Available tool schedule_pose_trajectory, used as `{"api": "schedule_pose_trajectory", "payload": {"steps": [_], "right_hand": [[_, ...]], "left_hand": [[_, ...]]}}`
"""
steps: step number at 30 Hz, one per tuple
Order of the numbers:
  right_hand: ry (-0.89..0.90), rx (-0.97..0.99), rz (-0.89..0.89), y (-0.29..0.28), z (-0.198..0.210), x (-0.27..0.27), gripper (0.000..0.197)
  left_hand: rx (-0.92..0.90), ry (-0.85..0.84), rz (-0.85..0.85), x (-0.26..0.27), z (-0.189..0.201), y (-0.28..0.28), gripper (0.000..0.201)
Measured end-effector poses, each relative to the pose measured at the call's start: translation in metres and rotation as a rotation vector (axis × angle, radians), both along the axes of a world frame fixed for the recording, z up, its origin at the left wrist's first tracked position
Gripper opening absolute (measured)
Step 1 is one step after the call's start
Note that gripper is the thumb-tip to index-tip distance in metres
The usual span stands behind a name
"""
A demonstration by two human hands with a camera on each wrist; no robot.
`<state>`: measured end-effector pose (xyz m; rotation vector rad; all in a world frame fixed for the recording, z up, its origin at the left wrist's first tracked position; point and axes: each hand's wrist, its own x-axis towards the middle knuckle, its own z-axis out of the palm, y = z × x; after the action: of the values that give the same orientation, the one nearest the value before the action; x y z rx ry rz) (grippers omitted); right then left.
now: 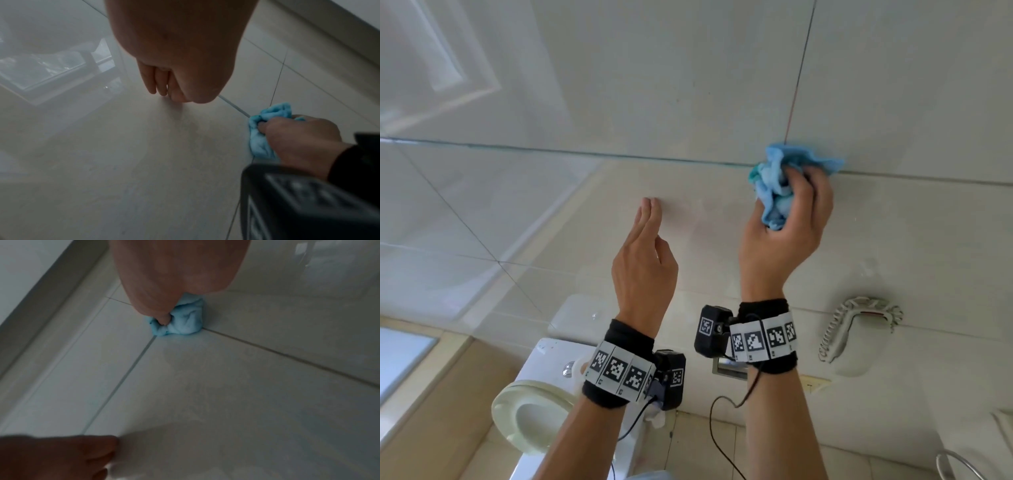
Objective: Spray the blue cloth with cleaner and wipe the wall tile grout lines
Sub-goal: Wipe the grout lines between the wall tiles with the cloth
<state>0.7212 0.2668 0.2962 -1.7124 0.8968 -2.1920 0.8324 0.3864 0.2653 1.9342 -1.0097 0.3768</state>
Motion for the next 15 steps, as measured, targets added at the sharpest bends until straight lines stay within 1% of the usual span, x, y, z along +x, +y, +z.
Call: {"api": "schedule_pose_trajectory", "payload": {"steps": [4, 7, 11, 15], "right_hand": [[0.155, -0.02, -0.009, -0.002, -0.013, -0.014, 0.029], [0.129, -0.027, -0.062, -0.005, -0.011, -0.016, 0.028], [0.071, 0.013, -0.088, 0.002, -0.005, -0.007, 0.025], [0.133, 0.023, -0.026, 0.013, -0.002, 0.002, 0.028]], "left_hand": [[0.026, -0.009, 0.01, 0.003, -0.004, -0.003, 0.062], [0.03, -0.024, 0.015, 0.006, -0.005, -0.001, 0.063], [0.042, -0.017, 0.017, 0.003, -0.001, -0.002, 0.063], [0.045, -0.021, 0.013, 0.0, 0.001, -0.004, 0.06]]}}
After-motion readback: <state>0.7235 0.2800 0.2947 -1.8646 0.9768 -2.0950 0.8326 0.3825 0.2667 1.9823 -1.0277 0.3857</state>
